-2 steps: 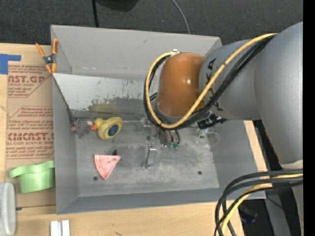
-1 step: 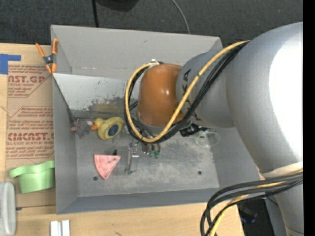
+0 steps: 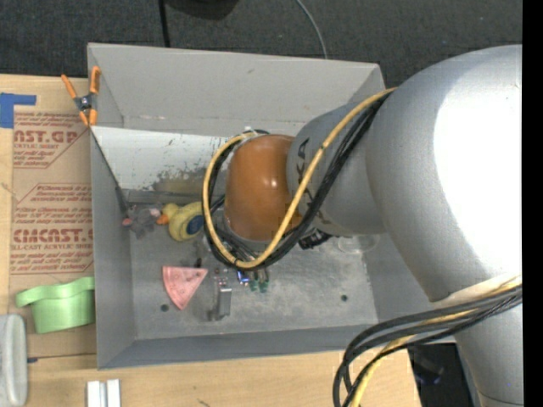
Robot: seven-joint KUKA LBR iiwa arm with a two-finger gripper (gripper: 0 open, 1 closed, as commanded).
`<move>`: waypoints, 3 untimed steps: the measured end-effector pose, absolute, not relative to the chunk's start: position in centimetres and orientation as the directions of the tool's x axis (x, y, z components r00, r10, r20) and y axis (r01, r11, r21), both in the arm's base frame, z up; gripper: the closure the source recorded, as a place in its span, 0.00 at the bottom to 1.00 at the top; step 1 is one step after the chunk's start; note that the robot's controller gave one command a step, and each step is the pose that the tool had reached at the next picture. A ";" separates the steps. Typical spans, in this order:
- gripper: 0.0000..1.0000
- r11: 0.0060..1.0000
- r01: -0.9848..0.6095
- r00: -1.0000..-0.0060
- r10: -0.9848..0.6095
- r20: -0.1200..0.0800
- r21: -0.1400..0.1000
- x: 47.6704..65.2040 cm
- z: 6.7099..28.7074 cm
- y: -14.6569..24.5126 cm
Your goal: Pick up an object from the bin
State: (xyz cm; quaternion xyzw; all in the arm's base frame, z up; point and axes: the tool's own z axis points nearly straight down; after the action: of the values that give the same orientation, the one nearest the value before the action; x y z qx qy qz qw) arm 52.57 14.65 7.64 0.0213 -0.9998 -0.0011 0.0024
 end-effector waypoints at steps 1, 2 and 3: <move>1.00 0.950 -0.312 -0.950 -0.311 -0.013 0.003 52.2 7.0 19.2; 1.00 0.950 -0.311 -0.950 -0.311 -0.013 0.003 52.2 7.0 19.2; 1.00 0.952 -0.306 -0.952 -0.306 -0.002 0.002 51.9 10.5 18.9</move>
Offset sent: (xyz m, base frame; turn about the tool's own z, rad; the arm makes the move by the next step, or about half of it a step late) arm 0.0000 0.0000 0.0000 0.0000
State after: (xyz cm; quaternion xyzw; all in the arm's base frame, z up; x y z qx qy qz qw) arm 51.86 18.93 10.48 0.1547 -0.9880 -0.0013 -0.0010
